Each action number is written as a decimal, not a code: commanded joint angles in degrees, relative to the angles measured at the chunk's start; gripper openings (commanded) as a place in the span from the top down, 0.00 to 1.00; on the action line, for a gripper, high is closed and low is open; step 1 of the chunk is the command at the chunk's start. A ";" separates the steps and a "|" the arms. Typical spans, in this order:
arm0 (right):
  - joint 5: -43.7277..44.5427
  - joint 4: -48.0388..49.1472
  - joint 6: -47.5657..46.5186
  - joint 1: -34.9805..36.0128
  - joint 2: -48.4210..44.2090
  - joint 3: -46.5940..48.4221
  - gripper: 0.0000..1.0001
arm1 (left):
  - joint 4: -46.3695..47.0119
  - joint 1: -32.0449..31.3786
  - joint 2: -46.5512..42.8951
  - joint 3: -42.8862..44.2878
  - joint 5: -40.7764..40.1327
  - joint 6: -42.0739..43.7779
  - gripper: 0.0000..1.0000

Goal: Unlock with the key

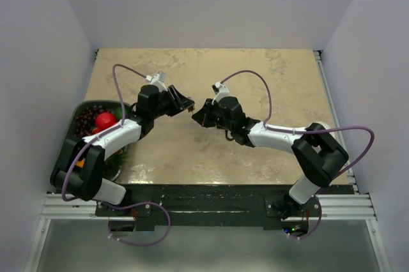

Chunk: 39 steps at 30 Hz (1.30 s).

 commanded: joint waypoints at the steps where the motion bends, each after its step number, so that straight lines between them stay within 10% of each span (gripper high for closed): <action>1: 0.83 4.47 0.92 -1.16 -0.50 3.15 1.00 | 1.49 -0.87 0.14 0.37 -0.08 2.18 1.00; 39: 7.16 20.99 2.33 -1.25 0.64 -3.87 1.00 | 0.96 -4.04 -0.21 0.02 -2.98 1.92 1.00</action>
